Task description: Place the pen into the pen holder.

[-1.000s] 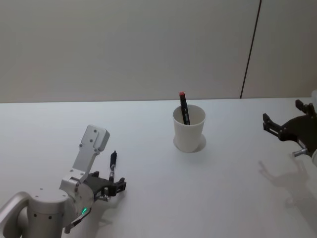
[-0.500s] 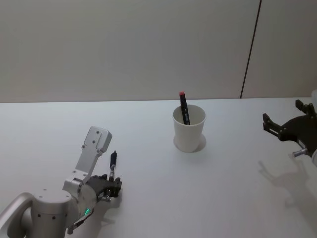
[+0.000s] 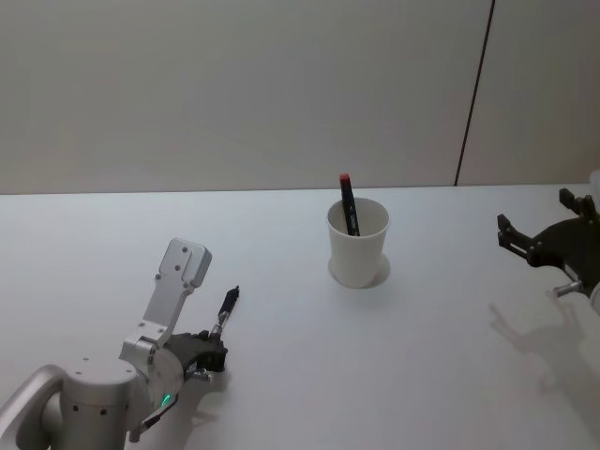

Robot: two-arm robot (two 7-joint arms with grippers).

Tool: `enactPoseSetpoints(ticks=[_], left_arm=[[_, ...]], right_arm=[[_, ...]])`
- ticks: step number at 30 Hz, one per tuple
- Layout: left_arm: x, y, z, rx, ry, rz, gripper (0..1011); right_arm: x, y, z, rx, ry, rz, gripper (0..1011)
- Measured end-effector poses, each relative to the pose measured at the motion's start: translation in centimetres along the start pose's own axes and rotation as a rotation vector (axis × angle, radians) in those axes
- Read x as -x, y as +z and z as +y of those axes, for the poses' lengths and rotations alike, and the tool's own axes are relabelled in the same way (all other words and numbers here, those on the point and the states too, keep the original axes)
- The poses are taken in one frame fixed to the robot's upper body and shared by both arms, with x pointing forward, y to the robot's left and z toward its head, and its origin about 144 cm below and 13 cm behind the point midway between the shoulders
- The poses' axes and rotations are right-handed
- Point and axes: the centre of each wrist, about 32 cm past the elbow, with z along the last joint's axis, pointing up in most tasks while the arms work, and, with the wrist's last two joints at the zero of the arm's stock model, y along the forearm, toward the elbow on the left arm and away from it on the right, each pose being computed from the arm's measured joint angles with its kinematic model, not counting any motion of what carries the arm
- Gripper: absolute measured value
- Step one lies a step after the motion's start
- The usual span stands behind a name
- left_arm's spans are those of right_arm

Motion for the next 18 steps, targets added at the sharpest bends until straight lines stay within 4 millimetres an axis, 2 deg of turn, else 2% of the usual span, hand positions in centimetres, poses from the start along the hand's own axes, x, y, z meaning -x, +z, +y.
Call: enactPoseSetpoints(ticks=[18], left_arm=[[-0.29,-0.01,0.27,0.052,0.018,-0.005,121]], right_arm=[[0.0,0.0,0.0,0.0,0.0,0.0,1001]])
